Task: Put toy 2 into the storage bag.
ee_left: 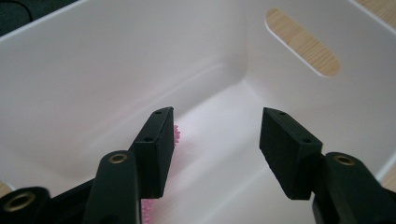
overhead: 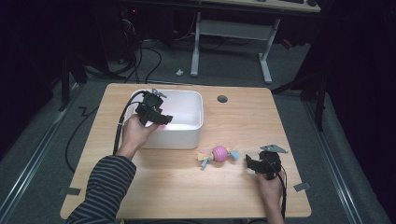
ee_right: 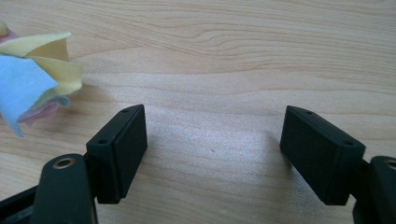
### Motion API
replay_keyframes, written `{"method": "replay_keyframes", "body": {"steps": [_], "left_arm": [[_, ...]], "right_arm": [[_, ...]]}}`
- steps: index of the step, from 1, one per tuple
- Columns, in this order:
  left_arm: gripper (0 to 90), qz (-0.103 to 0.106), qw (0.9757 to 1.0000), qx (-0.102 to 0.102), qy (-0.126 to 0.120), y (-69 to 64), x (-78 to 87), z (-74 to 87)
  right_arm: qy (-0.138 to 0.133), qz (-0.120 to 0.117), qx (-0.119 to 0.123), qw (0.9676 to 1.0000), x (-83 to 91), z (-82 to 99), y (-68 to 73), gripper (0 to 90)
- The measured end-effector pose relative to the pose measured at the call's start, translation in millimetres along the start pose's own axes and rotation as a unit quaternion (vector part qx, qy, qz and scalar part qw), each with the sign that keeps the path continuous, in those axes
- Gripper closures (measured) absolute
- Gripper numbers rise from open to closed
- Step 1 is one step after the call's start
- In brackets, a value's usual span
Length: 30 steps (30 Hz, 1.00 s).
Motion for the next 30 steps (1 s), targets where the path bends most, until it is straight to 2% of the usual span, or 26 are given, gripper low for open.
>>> {"method": "replay_keyframes", "body": {"steps": [2, 3, 5, 6, 9, 12, 16, 25, 30], "left_arm": [[43.3, 0.001, 1.0, -0.001, -0.004, -0.5, 2.6, -0.3], [42.2, 0.002, 0.9999, -0.002, -0.015, -1.8, 10.2, -0.5], [40.7, 0.002, 0.9998, -0.002, -0.018, -2.0, 12.7, -0.4], [39.4, 0.002, 0.9996, -0.002, -0.027, -2.4, 19.8, 0.6], [37.9, 0.002, 0.9995, -0.002, -0.033, -2.7, 25.7, 1.8], [36.7, 0.003, 0.9988, -0.001, -0.048, -3.2, 37.3, 4.8], [35.6, 0.001, 0.9983, 0.002, -0.058, -3.5, 44.6, 8.4], [33.5, -0.001, 0.9965, 0.013, -0.083, -3.0, 64.9, 24.6], [32.1, -0.004, 0.996, 0.005, -0.09, -7.7, 72.3, 33.5]], "right_arm": [[0.0, 0.0, 0.0, 1.0, 0.0, 0.0, 0.0, 23.1], [0.0, 0.0, 0.0, 1.0, 0.0, 0.0, 0.0, 23.1], [0.0, 0.0, 0.0, 1.0, 0.0, 0.0, 0.0, 23.1], [0.0, 0.0, 0.0, 1.0, 0.0, 0.0, 0.0, 23.1], [0.0, 0.0, 0.0, 1.0, 0.0, 0.0, 0.0, 23.1], [0.0, 0.0, 0.0, 1.0, 0.0, 0.0, 0.1, 23.1], [0.0, 0.0, 0.0, 1.0, 0.0, 0.0, 0.0, 23.1], [0.0, 0.0, 0.0, 1.0, 0.0, 0.0, 0.1, 23.1], [0.0, 0.0, 0.0, 1.0, 0.0, 0.0, 0.1, 23.1]]}}
Point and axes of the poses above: each handheld gripper's, and its own axes: x roughly backward along the jaws, z roughly out of its underside, y roughly to its left, the point moved 5 cm from there along -x, roughly forward along the jaws, and after that the axes turned 3 degrees about -y, right-handed, at the moved point
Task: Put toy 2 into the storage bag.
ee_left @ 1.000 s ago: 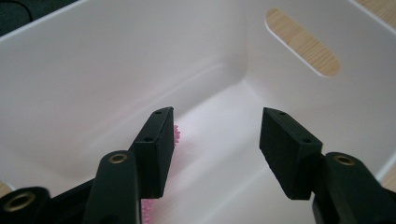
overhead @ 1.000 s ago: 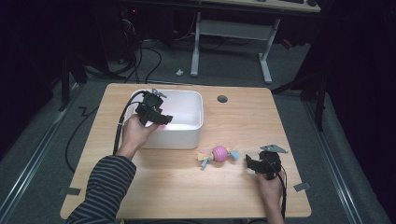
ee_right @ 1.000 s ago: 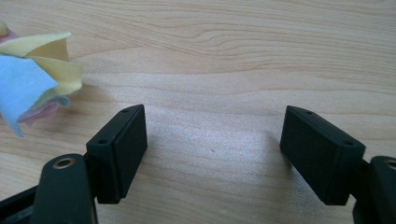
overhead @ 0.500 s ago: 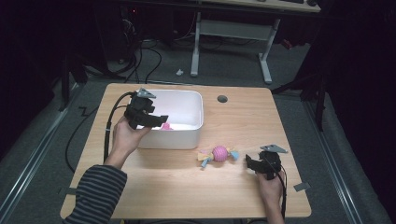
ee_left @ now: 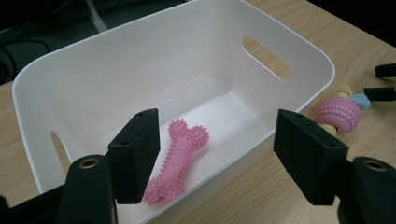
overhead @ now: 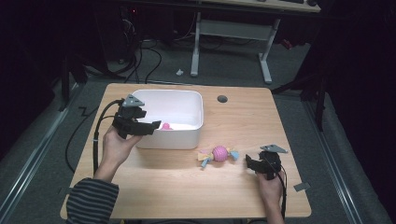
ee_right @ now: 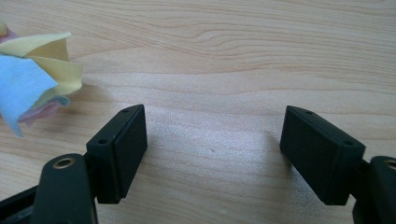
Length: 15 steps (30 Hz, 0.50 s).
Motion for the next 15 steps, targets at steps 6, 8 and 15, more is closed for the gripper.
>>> {"method": "replay_keyframes", "body": {"steps": [6, 8, 15], "left_arm": [[31.8, 0.003, 0.9998, 0.001, -0.019, -5.3, 11.3, 12.2], [31.7, 0.0, 0.9998, 0.001, -0.022, -6.3, 15.1, 18.3], [30.7, -0.001, 0.9995, 0.015, -0.028, -7.4, 20.9, 42.0]], "right_arm": [[0.0, 0.0, 0.0, 1.0, 0.0, 0.0, 0.0, 23.2], [0.0, 0.0, 0.0, 1.0, 0.0, 0.0, 0.0, 23.1], [-0.001, 0.0, -0.001, 1.0, 0.0, 0.0, 0.2, 23.1]]}}
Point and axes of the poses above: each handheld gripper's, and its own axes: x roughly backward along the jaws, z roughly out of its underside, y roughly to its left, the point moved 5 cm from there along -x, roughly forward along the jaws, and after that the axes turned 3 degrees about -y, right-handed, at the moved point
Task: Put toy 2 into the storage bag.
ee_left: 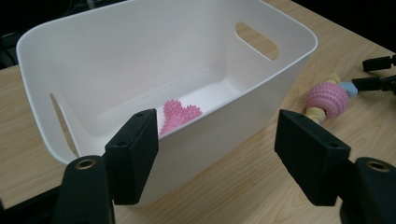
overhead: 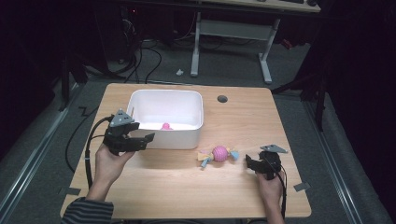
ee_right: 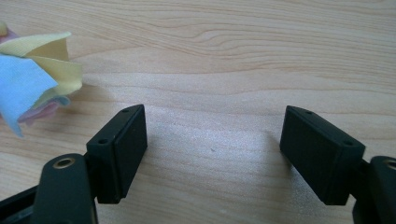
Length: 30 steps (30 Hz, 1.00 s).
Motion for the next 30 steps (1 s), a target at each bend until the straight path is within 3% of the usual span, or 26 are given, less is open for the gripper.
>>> {"method": "replay_keyframes", "body": {"steps": [5, 12, 18, 24, 30], "left_arm": [[29.7, -0.003, 1.0, 0.004, -0.001, 2.9, -0.7, 18.2], [29.4, 0.003, 0.9989, 0.046, -0.01, 10.6, -2.8, 48.1], [29.1, 0.0, 0.9981, 0.059, -0.016, 13.6, -8.0, 67.0], [28.2, 0.002, 0.9971, 0.075, -0.006, 16.0, -18.3, 84.0], [28.0, -0.003, 0.9969, 0.078, 0.005, 16.9, -29.6, 97.4]], "right_arm": [[0.0, 0.0, -0.001, 1.0, 0.0, 0.0, 0.1, 23.2], [0.0, 0.0, -0.001, 1.0, 0.0, 0.0, 0.1, 23.2], [0.0, 0.001, -0.002, 1.0, 0.1, 0.1, 0.2, 23.2], [0.0, 0.0, -0.001, 1.0, 0.0, 0.0, 0.1, 23.2], [-0.001, 0.001, 0.001, 1.0, -0.7, -0.7, -0.1, 23.2]]}}
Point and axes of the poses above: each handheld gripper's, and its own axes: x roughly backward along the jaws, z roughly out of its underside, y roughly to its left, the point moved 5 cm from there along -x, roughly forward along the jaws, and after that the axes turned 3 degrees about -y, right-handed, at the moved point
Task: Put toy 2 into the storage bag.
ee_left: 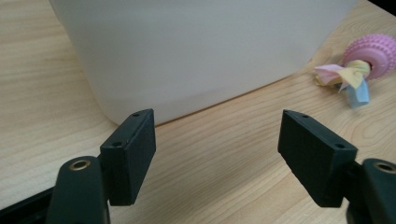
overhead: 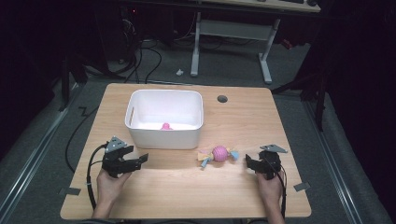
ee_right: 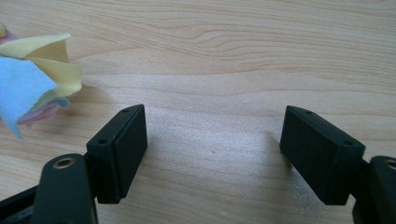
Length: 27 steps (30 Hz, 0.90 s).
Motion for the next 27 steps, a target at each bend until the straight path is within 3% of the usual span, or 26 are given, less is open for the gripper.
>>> {"method": "replay_keyframes", "body": {"steps": [11, 27], "left_arm": [[28.2, -0.023, 0.9997, -0.002, 0.008, 4.4, -15.0, 17.7], [29.5, -0.059, 0.9977, -0.015, 0.031, 12.9, -33.9, 23.2]], "right_arm": [[0.0, -0.001, 0.001, 1.0, -0.2, -0.2, 0.2, 23.5], [0.0, -0.001, -0.001, 1.0, 0.3, 0.2, 0.6, 23.6]]}}
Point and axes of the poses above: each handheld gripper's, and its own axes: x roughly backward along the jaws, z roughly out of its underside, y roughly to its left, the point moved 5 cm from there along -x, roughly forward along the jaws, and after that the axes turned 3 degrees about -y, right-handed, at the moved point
